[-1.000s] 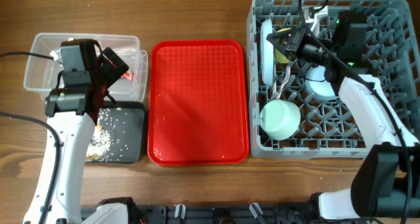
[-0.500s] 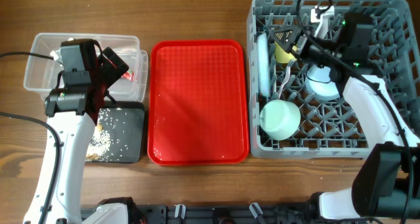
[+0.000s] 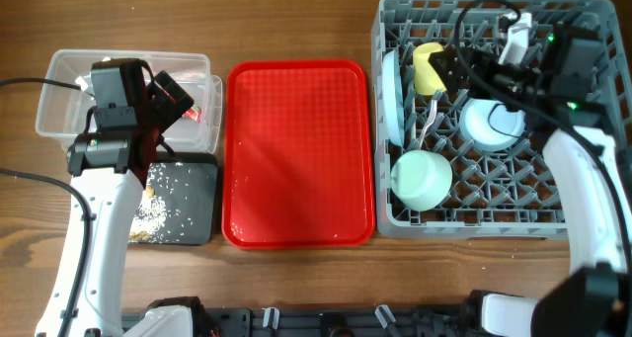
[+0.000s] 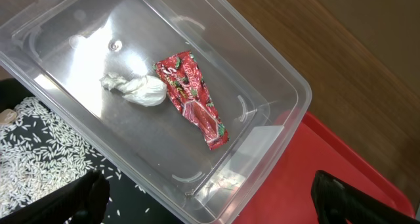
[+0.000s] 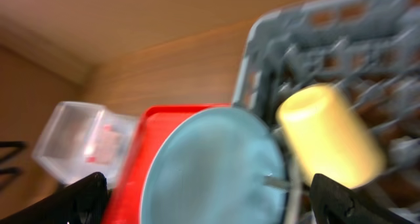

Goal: Sort waste into correct bins and load items into the dishwasher rack
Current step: 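Lift the plate and stand it upright at the rack's left edge, then open the right gripper to release the plate and withdraw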

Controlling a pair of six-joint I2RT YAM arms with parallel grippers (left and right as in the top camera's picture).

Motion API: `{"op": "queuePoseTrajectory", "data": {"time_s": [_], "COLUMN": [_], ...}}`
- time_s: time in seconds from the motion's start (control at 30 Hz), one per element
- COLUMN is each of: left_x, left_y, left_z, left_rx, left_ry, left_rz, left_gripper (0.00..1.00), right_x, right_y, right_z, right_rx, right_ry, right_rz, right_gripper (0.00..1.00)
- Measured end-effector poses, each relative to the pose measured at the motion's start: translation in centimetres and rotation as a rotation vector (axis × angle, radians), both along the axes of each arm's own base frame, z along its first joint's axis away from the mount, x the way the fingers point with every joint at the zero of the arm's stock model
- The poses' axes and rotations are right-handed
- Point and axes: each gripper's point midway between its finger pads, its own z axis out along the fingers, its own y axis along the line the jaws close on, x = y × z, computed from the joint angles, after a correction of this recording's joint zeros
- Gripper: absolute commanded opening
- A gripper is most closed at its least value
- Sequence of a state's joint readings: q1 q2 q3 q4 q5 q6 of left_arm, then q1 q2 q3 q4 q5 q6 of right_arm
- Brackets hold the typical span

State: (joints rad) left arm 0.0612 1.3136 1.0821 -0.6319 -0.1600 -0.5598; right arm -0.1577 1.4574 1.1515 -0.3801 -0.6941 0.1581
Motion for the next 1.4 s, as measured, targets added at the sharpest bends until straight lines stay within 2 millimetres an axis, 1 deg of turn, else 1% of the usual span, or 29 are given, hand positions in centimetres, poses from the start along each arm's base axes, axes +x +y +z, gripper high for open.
{"op": "queuePoseTrajectory", "data": {"time_s": [0.1,0.17,0.23,0.43,0.97,1.07,1.13,1.17,1.23,1.27,1.33,1.4], "left_x": [0.0,0.0,0.0,0.0,0.0,0.0,0.0,0.0,0.0,0.0,0.0,0.0], "left_y": [0.0,0.0,0.0,0.0,0.0,0.0,0.0,0.0,0.0,0.0,0.0,0.0], "left_z": [0.0,0.0,0.0,0.0,0.0,0.0,0.0,0.0,0.0,0.0,0.0,0.0], "left_rx": [0.0,0.0,0.0,0.0,0.0,0.0,0.0,0.0,0.0,0.0,0.0,0.0], "left_ry": [0.0,0.0,0.0,0.0,0.0,0.0,0.0,0.0,0.0,0.0,0.0,0.0], "left_rz": [0.0,0.0,0.0,0.0,0.0,0.0,0.0,0.0,0.0,0.0,0.0,0.0], "left_gripper": [1.0,1.0,1.0,1.0,1.0,1.0,1.0,1.0,1.0,1.0,1.0,1.0], "right_x": [-0.3,-0.5,-0.6,-0.4,-0.4,-0.4,-1.0,-1.5,-2.5,-3.3,-5.2,-7.4], "right_y": [-1.4,-2.0,-2.4,-3.2,-3.3,-4.1,-4.5,-4.7,-4.7,-4.5,-3.2,-1.7], "right_z": [2.0,2.8,3.2,2.8,2.8,2.6,2.7,3.0,4.6,5.9,8.8,10.8], "right_rx": [-0.113,-0.159,-0.184,-0.228,-0.235,-0.265,-0.286,-0.296,-0.31,-0.317,-0.323,-0.34], "right_ry": [-0.078,-0.103,-0.117,-0.112,-0.113,-0.101,-0.088,-0.088,-0.122,-0.156,-0.236,-0.295], "right_rz": [-0.055,-0.082,-0.098,-0.126,-0.131,-0.165,-0.189,-0.201,-0.217,-0.222,-0.211,-0.184], "right_gripper": [1.0,1.0,1.0,1.0,1.0,1.0,1.0,1.0,1.0,1.0,1.0,1.0]}}
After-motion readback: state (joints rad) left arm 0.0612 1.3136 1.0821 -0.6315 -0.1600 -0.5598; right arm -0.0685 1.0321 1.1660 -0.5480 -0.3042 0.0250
